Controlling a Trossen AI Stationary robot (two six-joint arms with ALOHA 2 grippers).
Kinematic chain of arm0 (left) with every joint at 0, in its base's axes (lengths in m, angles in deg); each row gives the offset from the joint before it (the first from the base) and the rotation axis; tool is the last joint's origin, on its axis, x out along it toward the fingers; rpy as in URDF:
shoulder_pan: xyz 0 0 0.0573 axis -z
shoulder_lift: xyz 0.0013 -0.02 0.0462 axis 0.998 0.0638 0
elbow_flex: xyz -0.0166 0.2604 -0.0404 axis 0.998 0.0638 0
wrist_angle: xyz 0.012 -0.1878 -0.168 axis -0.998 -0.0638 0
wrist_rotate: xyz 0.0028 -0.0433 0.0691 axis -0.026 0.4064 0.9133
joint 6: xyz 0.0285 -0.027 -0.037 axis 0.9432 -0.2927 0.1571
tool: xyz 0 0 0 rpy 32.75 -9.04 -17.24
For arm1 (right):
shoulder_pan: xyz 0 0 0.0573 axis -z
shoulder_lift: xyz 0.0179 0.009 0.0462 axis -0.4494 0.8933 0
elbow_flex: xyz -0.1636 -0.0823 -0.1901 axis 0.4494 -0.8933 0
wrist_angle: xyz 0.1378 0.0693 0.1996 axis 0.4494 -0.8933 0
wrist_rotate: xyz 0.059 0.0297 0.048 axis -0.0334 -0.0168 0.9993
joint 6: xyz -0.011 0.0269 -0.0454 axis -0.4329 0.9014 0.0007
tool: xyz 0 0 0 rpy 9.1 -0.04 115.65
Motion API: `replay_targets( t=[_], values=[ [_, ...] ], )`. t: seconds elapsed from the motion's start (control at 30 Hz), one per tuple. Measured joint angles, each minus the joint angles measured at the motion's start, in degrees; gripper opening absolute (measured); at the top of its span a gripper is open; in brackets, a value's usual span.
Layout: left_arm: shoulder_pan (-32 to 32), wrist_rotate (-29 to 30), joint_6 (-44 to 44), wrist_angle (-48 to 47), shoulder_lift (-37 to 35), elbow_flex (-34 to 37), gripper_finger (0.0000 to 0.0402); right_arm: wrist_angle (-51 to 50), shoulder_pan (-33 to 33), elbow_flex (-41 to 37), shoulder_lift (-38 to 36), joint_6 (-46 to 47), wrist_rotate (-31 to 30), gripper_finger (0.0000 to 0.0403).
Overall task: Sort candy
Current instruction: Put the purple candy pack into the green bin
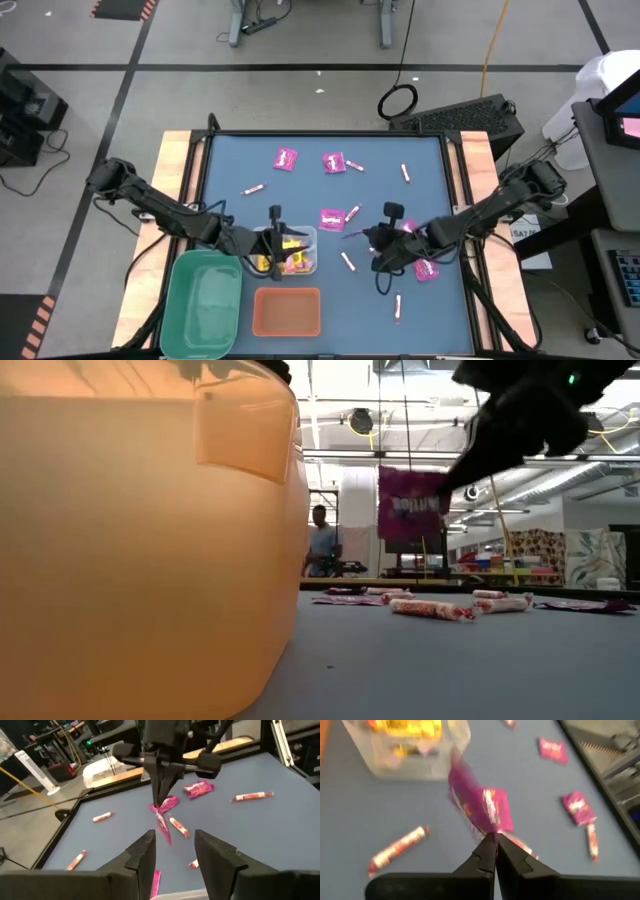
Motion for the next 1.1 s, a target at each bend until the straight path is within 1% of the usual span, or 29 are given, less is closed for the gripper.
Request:
replay_targets(
  t=[0.07,0.17,0.23,0.37,0.43,0.5,0.6,0.7,0.8,0.87,0.97,1.1],
  values=[
    [-0.4,0.0,0.0,1.7,0.7,0.0,0.0142,0.4,-0.9,1.5,0.0,0.2,-2.6,0.0],
    [-1.8,0.0,-0.2,6.2,2.1,0.0,0.0142,0.2,-2.0,3.2,0.0,1.5,-9.5,0.0],
    [-2.8,0.0,-0.5,8.4,3.2,0.0,0.0142,0.2,-2.5,4.0,0.0,1.6,-12.3,0.0],
    [-5.0,0.0,-1.7,11.9,5.3,0.0,0.0142,2.0,-3.0,4.5,0.0,1.5,-15.7,0.0],
    [-5.9,-0.1,-2.8,13.3,6.4,0.0,0.0142,4.0,-3.0,4.5,0.0,0.4,-16.1,0.0],
    [-6.7,-1.5,-2.9,14.4,7.6,0.0,0.0147,5.9,-3.0,4.5,0.0,-0.9,-16.1,0.0],
    [-7.6,-2.5,-3.0,15.3,9.1,0.0,0.0171,8.5,-2.9,4.5,0.0,-2.3,-17.1,0.0],
    [-8.1,-2.6,-3.0,16.1,10.8,0.0,0.0211,9.9,-2.9,4.6,0.0,-3.0,-18.8,0.0],
    [-8.3,-2.6,-0.6,19.8,12.6,0.0,0.0255,10.7,-2.6,4.6,0.0,-3.0,-19.0,0.0],
    [-8.3,-2.6,1.5,24.3,14.0,0.0,0.0276,10.7,-2.4,4.6,0.0,-2.8,-19.1,0.0],
    [-8.3,-3.2,3.7,30.2,15.9,-0.5,0.0293,10.9,-1.8,4.6,0.0,-2.5,-19.1,0.0],
    [-8.4,-5.8,4.7,33.6,18.0,-1.1,0.0297,11.5,-1.6,4.6,0.0,-2.4,-19.0,0.0]
  ],
)
